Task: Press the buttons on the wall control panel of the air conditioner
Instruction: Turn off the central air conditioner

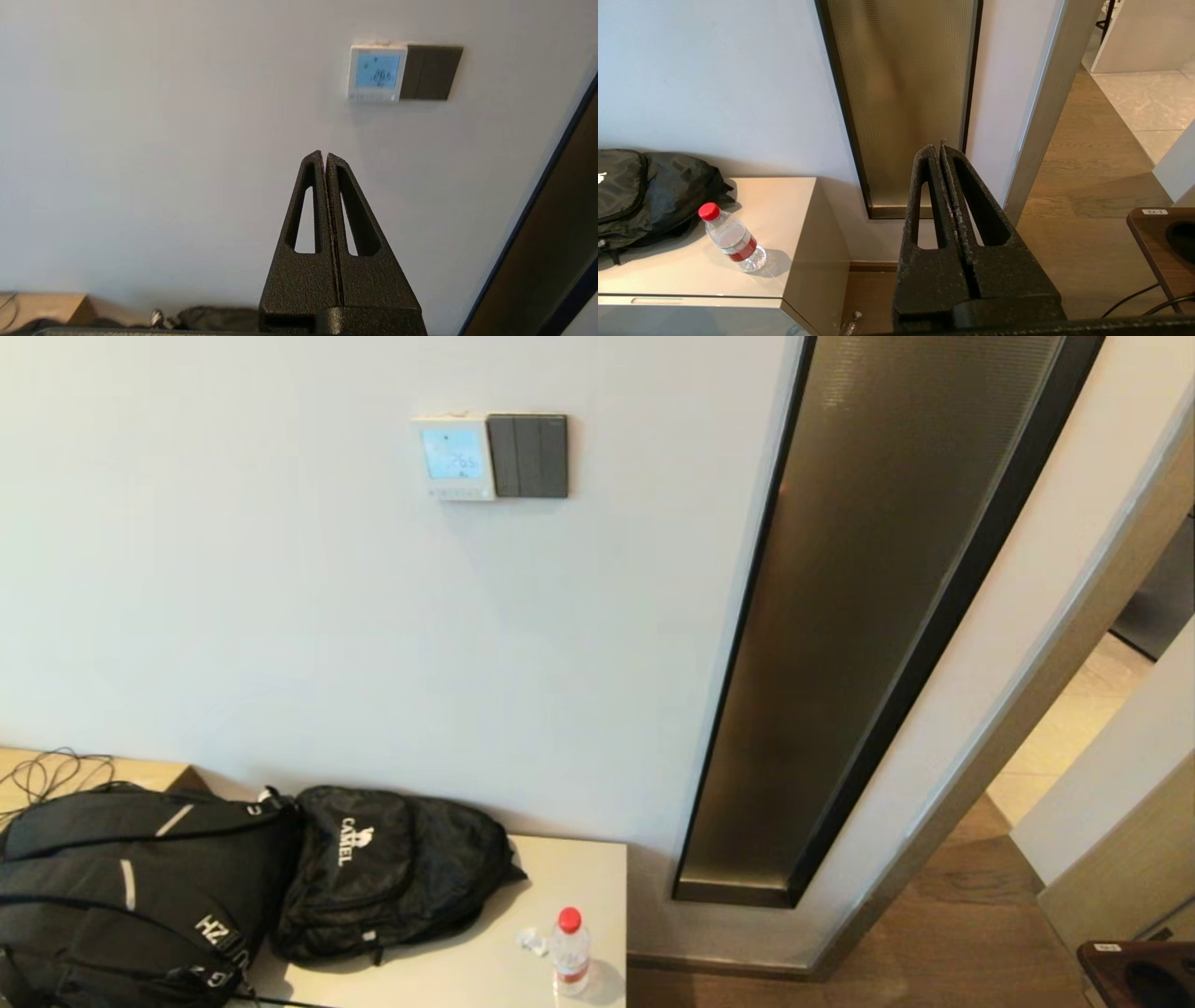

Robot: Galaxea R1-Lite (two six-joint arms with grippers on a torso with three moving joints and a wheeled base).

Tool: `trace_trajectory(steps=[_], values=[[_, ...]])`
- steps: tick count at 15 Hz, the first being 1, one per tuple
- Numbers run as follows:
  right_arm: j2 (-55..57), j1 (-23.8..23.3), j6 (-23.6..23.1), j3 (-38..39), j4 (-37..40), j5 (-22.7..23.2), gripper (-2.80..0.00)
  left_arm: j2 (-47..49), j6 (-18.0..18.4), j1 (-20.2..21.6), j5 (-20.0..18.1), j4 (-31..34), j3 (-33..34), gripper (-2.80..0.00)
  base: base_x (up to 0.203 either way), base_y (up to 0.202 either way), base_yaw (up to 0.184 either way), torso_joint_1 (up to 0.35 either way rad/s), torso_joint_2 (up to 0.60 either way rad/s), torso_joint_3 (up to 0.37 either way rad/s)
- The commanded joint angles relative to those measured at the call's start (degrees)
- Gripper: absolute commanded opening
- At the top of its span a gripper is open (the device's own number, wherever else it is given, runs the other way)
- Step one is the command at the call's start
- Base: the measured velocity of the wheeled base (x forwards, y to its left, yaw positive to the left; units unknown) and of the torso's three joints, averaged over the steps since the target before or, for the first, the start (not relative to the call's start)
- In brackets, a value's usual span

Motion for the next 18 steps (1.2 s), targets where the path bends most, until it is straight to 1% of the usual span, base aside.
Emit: trace_trajectory(steps=[1,4,6,7,10,11,14,18], values=[[0.04,0.00,-0.01,0.00,-0.02,0.03,-2.80,14.84,-0.26,-2.57,-0.22,-0.67,-8.32,-2.80,0.000,0.000,0.000,0.000,0.00,0.000],[0.04,0.00,-0.08,0.00,-0.02,0.03,-2.80,25.40,-0.69,-8.10,0.23,-1.13,-17.25,-2.80,0.000,0.000,0.000,0.000,0.00,0.000],[0.04,0.00,-0.08,0.00,-0.02,0.03,-2.80,30.98,-1.01,-10.53,0.41,-1.46,-20.54,-2.80,0.000,0.000,0.000,0.000,0.00,0.000],[0.04,0.00,-0.07,0.00,-0.02,0.03,-2.80,33.38,-1.08,-11.29,0.43,-2.73,-21.24,-2.80,0.000,0.000,0.000,0.000,0.00,0.000],[0.04,0.00,-0.08,0.00,-0.02,0.03,-2.80,40.58,-0.92,-13.01,1.10,-11.56,-22.03,-2.80,0.000,0.000,0.000,0.000,0.00,0.000],[0.04,0.00,-0.08,0.00,-0.02,0.03,-2.80,42.27,-0.91,-13.43,1.17,-12.92,-22.29,-2.80,0.000,0.000,0.000,0.000,0.00,0.000],[0.04,0.00,-0.08,0.00,-0.02,0.03,-2.80,46.36,-0.89,-14.41,1.12,-13.53,-25.99,-2.80,0.000,0.000,0.000,0.000,0.00,0.000],[0.04,0.00,-0.08,0.00,-0.02,0.03,-2.80,51.42,-0.89,-18.60,1.64,-13.15,-32.56,-2.80,0.000,0.000,0.000,0.000,0.00,0.000]])
